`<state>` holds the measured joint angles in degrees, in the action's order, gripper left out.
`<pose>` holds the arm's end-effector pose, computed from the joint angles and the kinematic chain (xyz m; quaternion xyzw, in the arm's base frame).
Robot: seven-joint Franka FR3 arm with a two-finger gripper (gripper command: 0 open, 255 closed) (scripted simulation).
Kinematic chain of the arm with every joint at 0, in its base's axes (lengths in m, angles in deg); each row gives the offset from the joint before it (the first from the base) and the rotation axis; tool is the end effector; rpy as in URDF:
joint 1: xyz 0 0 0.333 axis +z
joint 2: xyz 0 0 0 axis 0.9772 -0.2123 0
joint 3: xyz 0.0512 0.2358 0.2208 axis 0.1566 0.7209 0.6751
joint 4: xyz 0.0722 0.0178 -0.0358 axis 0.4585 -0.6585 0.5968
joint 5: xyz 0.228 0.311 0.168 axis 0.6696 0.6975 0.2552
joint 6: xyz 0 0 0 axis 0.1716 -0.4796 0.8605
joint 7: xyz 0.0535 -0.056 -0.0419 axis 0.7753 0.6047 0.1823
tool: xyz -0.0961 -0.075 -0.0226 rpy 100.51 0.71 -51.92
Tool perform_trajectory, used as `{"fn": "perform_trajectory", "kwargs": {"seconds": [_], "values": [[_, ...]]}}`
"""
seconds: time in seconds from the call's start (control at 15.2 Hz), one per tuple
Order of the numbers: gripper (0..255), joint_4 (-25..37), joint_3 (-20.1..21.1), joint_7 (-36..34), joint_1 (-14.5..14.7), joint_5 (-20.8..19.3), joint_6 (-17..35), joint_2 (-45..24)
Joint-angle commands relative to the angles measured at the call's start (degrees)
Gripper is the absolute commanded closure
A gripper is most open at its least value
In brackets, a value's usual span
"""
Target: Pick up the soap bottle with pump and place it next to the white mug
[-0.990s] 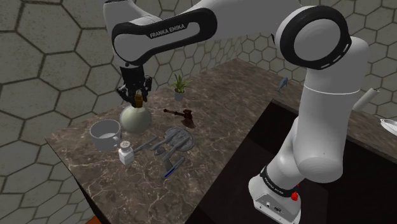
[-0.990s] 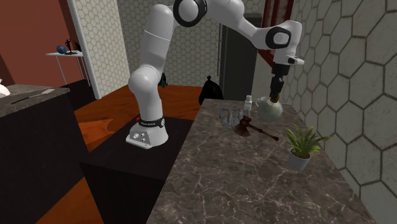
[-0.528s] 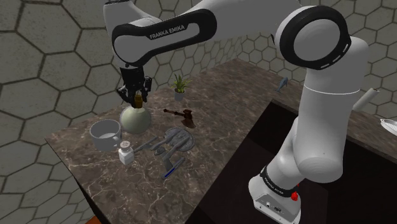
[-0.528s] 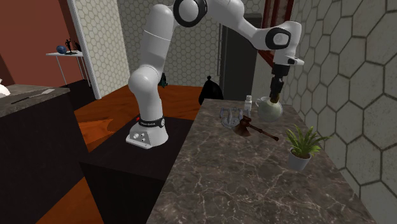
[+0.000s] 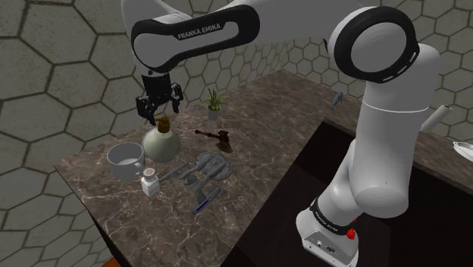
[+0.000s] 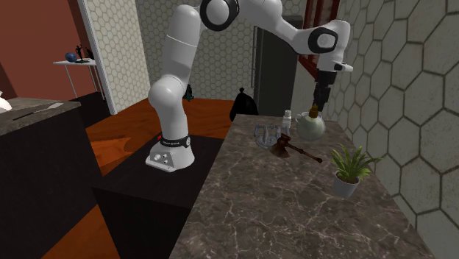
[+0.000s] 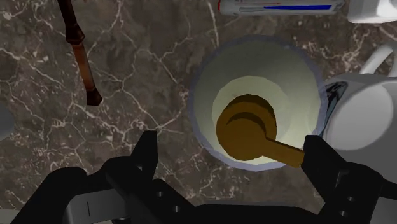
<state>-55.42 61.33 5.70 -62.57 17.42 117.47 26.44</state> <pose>0.6315 0.2409 0.3753 0.9974 0.0208 -0.0398 0.0558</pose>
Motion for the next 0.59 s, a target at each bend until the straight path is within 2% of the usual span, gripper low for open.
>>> {"fn": "perform_trajectory", "kwargs": {"seconds": [0.0,0.07,0.53], "values": [[0,2.82,0.17,0.02,0.26,0.18,-3.32,0.46],[0,4.21,0.22,0.07,0.35,0.23,-4.8,0.54],[0,4.21,0.22,0.07,0.35,0.23,-4.8,0.54]]}}
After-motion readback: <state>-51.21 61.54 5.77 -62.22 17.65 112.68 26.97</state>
